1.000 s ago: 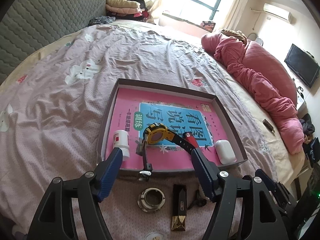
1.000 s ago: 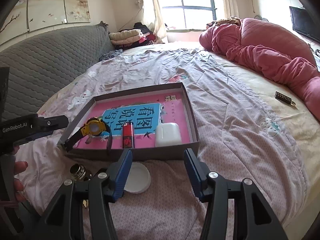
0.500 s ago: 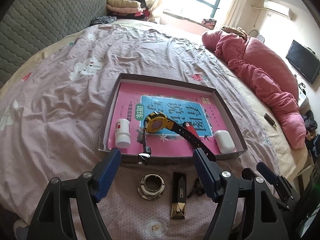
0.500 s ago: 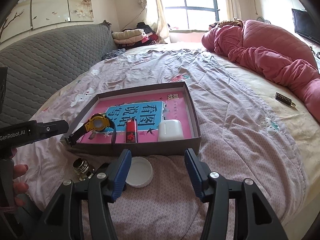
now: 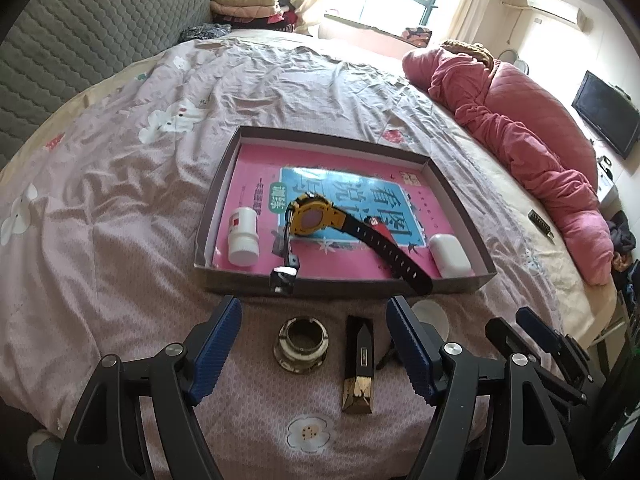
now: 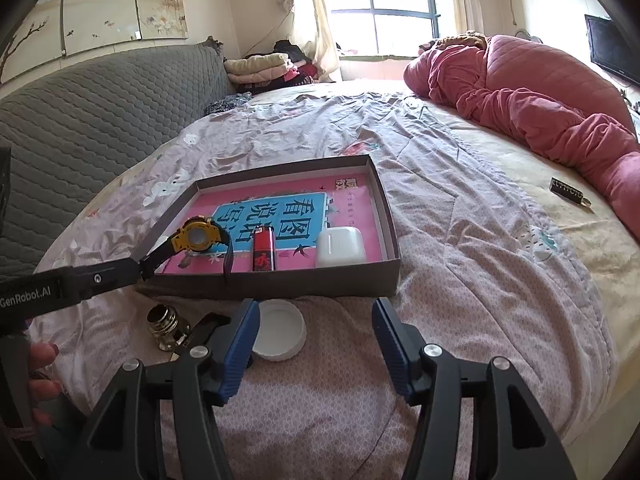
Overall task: Organize rigid objects
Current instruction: 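Withdraw both open tools from the tray back toward the remaining objects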
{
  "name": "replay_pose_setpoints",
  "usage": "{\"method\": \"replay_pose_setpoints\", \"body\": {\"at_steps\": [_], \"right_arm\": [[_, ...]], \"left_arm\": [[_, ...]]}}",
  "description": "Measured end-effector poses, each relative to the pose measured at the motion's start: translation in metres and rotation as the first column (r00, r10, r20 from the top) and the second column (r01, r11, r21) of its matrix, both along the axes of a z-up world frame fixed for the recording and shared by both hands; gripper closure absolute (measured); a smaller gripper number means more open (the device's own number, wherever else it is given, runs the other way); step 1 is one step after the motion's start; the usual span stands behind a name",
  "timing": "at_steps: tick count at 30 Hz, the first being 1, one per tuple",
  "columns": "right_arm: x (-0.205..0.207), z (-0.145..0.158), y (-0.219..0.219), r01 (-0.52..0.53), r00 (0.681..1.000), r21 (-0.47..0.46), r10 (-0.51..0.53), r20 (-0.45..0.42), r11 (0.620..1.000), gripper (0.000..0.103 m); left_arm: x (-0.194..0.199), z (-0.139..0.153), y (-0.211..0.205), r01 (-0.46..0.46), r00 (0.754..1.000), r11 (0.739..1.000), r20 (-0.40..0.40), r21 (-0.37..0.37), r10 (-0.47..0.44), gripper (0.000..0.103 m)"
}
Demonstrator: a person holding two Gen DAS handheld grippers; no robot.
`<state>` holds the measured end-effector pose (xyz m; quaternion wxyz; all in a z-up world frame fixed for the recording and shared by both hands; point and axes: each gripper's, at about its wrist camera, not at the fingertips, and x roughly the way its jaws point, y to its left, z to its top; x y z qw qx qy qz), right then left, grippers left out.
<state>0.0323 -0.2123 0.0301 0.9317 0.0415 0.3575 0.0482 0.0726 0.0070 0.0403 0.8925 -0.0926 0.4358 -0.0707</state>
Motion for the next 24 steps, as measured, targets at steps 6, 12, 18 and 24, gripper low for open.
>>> {"method": "replay_pose_setpoints", "body": {"at_steps": [6, 12, 18, 24], "right_arm": [[0.000, -0.002, 0.001, -0.004, 1.000, -0.003, 0.004, -0.008, 1.000, 0.044], [0.000, -0.004, 0.002, -0.005, 1.000, -0.003, 0.005, -0.014, 1.000, 0.044], [-0.001, -0.007, 0.002, -0.007, 1.000, -0.003, 0.006, -0.025, 1.000, 0.044], [-0.002, -0.012, 0.006, -0.025, 0.999, -0.015, 0.025, -0.042, 1.000, 0.044]], "left_arm": [[-0.007, -0.008, 0.003, 0.003, 1.000, 1.000, -0.020, 0.002, -0.003, 0.027], [-0.012, -0.015, 0.006, -0.003, 0.999, 1.000, -0.039, -0.001, 0.003, 0.027], [-0.015, -0.017, 0.002, 0.009, 0.999, 1.000, -0.045, -0.002, -0.010, 0.027], [-0.018, -0.023, -0.007, 0.038, 0.997, 0.999, -0.067, 0.002, -0.038, 0.027]]}}
